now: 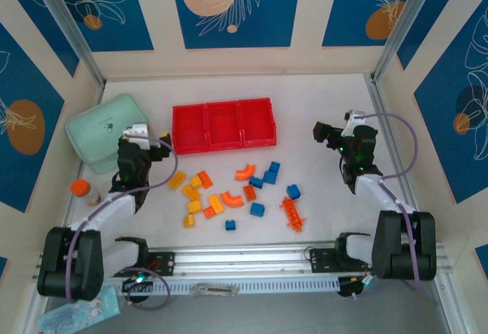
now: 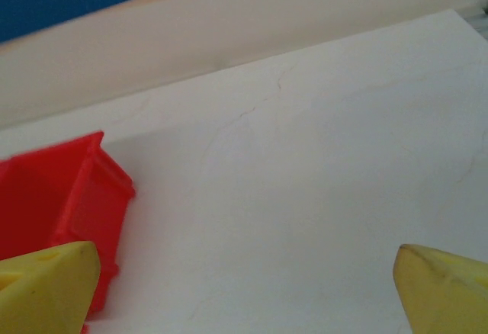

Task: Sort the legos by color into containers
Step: Pick up the lego from the center of the table.

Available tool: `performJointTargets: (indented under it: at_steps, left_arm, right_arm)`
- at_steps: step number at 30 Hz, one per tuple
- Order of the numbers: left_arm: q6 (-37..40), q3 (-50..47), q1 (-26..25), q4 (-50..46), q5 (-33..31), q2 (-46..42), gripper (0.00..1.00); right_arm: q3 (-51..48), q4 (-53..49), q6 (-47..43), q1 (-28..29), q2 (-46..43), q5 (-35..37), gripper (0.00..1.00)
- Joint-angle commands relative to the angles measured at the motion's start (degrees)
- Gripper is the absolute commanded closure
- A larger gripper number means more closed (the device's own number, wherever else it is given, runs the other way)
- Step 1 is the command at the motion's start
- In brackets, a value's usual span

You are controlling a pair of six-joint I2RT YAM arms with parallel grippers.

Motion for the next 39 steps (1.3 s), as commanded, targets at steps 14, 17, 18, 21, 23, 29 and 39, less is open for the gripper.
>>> performJointTargets:
  at_steps: [14,17,18,21,23,29,39]
  left_arm:
    - [-25.67,8.08,0.42,-34.85,7.37,-8.74,0.01]
    - [-28.39,10.07,-0.92,-41.42,9.19,-9.9,0.01]
    - [-28.94,10.69,-1.74,-43.37,9.83,-10.33,0.01]
    - [-29.5,12.55,-5.29,-48.69,10.18,-11.8,0.01]
    - [-30.21,13.34,-7.71,-51.07,10.3,-12.81,0.01]
    - [-35.77,15.07,-18.5,-55.1,8.42,-13.51,0.01]
    - [-34.95,26.82,-38.13,-53.37,2.31,2.48,0.01]
  right_arm:
    - [10.07,-33.16,13.47,4.45,-2.5,-9.65,0.01]
    - [13.34,-40.42,12.4,8.52,-2.17,-7.52,0.01]
    - [14.35,-42.46,12.2,9.93,-1.95,-7.57,0.01]
    - [16.45,-48.26,12.15,13.68,-1.25,-6.68,0.01]
    - [17.55,-51.92,12.63,15.77,-1.01,-5.98,0.01]
    - [16.19,-58.27,15.98,19.42,-3.34,-6.72,0.01]
    - [13.31,-63.19,18.21,17.78,-7.6,-5.67,0.01]
